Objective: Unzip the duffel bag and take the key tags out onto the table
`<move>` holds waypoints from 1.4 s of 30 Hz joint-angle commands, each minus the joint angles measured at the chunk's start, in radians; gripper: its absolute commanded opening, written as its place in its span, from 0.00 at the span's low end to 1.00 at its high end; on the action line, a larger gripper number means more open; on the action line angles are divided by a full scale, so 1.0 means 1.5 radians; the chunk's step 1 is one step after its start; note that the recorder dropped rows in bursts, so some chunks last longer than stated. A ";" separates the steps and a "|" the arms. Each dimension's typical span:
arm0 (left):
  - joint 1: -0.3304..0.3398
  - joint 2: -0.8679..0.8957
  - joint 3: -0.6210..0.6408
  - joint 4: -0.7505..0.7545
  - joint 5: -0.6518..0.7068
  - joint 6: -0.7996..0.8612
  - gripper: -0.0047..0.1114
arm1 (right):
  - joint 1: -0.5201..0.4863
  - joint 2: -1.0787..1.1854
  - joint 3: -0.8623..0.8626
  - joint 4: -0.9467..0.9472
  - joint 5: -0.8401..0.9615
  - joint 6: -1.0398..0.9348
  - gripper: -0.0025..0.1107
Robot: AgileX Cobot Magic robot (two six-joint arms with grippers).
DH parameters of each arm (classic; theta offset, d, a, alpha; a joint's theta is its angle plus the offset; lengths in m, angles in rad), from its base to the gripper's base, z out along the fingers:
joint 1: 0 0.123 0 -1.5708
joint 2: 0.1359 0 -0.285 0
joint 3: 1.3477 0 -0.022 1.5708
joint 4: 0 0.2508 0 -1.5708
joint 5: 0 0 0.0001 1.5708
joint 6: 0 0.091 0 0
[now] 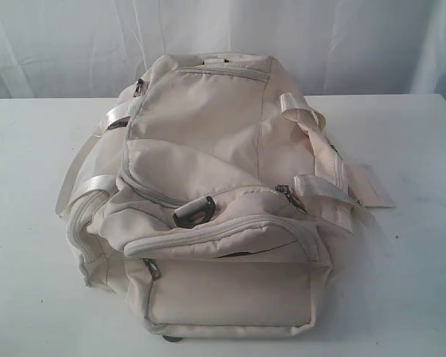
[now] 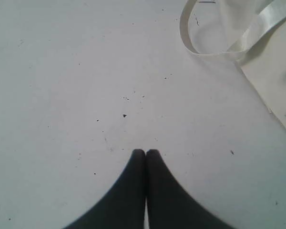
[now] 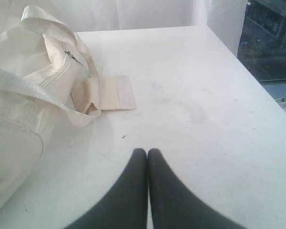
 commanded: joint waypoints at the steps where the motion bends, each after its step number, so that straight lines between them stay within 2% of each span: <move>1: 0.002 -0.006 0.003 -0.002 0.000 -0.004 0.04 | -0.004 -0.003 0.003 0.003 0.000 0.003 0.02; 7: 0.001 -0.006 0.003 0.006 0.000 0.049 0.04 | -0.004 -0.003 0.003 0.003 0.000 0.003 0.02; 25: 0.001 -0.006 0.003 0.000 0.000 0.048 0.04 | -0.004 -0.003 0.003 0.001 0.000 0.003 0.02; 27: 0.001 -0.006 0.003 -0.059 -0.004 0.046 0.04 | -0.004 -0.003 0.003 0.002 -0.024 0.003 0.02; 29: 0.001 -0.006 0.003 -0.180 -0.011 0.046 0.04 | -0.004 -0.003 0.003 0.021 -0.089 0.018 0.02; 32: 0.001 -0.006 0.003 -0.288 -0.063 0.046 0.04 | -0.004 -0.003 0.003 0.111 -0.231 0.151 0.02; 35: 0.001 -0.006 0.003 -0.411 -0.137 0.046 0.04 | -0.004 -0.003 0.003 0.108 -0.357 0.173 0.02; 38: 0.001 -0.006 0.003 -0.412 -0.197 0.046 0.04 | -0.004 -0.003 0.003 0.108 -0.421 0.198 0.02; 42: 0.001 -0.006 0.003 -0.412 -0.246 0.046 0.04 | -0.004 -0.003 0.003 0.108 -0.396 0.204 0.02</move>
